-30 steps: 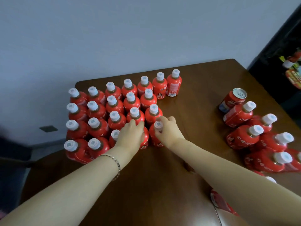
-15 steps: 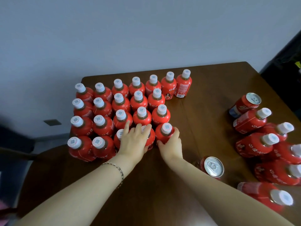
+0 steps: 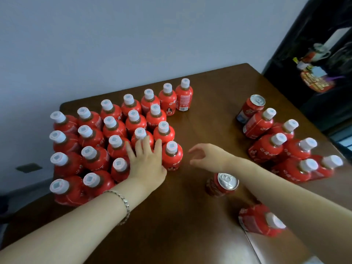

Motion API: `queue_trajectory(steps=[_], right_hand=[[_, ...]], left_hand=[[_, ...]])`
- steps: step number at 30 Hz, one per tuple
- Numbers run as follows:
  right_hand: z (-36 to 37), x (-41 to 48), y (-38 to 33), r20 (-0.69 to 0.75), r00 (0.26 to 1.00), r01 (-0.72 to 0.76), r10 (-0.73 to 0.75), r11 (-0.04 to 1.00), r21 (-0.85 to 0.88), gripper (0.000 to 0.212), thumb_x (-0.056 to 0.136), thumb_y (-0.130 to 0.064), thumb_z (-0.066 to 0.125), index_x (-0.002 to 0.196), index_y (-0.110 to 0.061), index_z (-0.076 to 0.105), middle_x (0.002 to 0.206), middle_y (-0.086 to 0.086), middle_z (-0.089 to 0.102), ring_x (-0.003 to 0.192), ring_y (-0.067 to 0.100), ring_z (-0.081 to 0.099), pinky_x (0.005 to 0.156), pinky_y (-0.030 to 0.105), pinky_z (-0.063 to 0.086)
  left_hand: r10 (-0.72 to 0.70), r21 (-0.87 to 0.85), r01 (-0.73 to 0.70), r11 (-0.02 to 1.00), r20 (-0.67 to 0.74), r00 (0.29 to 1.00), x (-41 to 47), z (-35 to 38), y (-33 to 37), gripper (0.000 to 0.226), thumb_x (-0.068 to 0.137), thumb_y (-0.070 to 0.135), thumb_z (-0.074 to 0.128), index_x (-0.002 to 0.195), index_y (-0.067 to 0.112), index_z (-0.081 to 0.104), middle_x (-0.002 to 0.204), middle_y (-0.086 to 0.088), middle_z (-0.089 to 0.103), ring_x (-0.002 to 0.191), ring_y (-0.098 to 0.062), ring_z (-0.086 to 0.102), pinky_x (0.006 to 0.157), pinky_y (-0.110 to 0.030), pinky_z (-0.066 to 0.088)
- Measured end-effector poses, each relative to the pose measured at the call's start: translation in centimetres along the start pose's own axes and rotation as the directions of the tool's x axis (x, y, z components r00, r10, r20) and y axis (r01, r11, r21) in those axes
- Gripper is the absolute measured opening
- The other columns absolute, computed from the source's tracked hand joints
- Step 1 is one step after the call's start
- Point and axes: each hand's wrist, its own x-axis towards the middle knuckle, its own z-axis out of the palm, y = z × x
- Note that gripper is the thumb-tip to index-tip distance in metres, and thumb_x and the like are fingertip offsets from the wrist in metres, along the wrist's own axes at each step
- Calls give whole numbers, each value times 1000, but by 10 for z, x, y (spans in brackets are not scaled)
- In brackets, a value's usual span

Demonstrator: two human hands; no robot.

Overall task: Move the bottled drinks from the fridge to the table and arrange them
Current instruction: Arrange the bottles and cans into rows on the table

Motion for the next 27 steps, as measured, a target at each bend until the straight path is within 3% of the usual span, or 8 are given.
queue_trajectory(steps=[3, 6, 8, 11, 15, 19, 24, 27], right_hand=[[-31, -22, 34, -43, 999, 4, -6, 1000, -28, 34, 91, -26, 58, 124, -21, 54, 118, -3, 61, 107, 12, 59, 92, 24, 47], [-67, -42, 80, -176, 984, -23, 6, 995, -96, 29, 93, -20, 55, 121, -20, 56, 118, -3, 62, 105, 11, 59, 92, 23, 47], [-91, -51, 119, -293, 956, -77, 33, 987, -141, 29, 93, -17, 52, 121, -19, 58, 121, -3, 60, 111, 15, 57, 94, 26, 44], [-124, -58, 180, -440, 894, -171, 89, 974, -151, 34, 91, -13, 50, 123, -20, 57, 130, 0, 50, 120, 23, 49, 95, 33, 41], [-159, -47, 237, -432, 890, -238, 144, 956, -173, 54, 88, -5, 47, 137, -25, 44, 150, 0, 32, 138, 24, 30, 108, 37, 32], [-167, -25, 254, -335, 937, -165, 101, 971, -170, 61, 86, -6, 50, 141, -29, 36, 147, 2, 36, 134, 24, 37, 106, 35, 35], [-163, -10, 245, -351, 933, -194, 84, 936, -293, 35, 88, -12, 51, 123, -15, 48, 120, 10, 50, 112, 30, 48, 82, 35, 43], [-157, -13, 231, -346, 936, -206, 59, 890, -407, 28, 91, -14, 46, 119, -9, 47, 117, 13, 48, 108, 32, 49, 80, 36, 43]], left_hand=[[198, 13, -198, 980, -27, 980, 11, -25, 35, 57, 89, 34, 50, 141, 20, 29, 147, -10, 24, 137, -31, 21, 114, -48, 12], [320, -139, -309, 941, 62, 945, 25, -39, 83, 34, 93, 33, 46, 125, 19, 48, 126, -4, 50, 117, -24, 47, 90, -34, 39], [359, -224, -328, 918, 114, 926, 34, -43, 124, 29, 94, 32, 45, 120, 18, 50, 117, -3, 55, 103, -21, 56, 75, -30, 40], [415, -277, -370, 887, 128, 901, 45, -37, 190, 33, 94, 30, 45, 126, 19, 45, 118, -4, 53, 97, -24, 59, 75, -34, 44], [421, -366, -358, 859, 106, 901, 71, -30, 273, 51, 91, 29, 50, 139, 28, 33, 133, -4, 41, 115, -29, 51, 88, -41, 45], [383, -303, -328, 895, 141, 913, 92, -25, 314, 42, 91, 29, 50, 133, 25, 43, 134, -3, 41, 118, -30, 44, 88, -40, 43], [334, -356, -252, 900, 189, 923, 93, -27, 317, 27, 91, 18, 52, 117, 13, 47, 118, -11, 42, 99, -37, 55, 75, -39, 41], [237, -465, -118, 877, 206, 949, 83, -22, 296, 25, 89, 21, 56, 112, 15, 48, 109, -8, 43, 93, -35, 57, 76, -37, 44]])
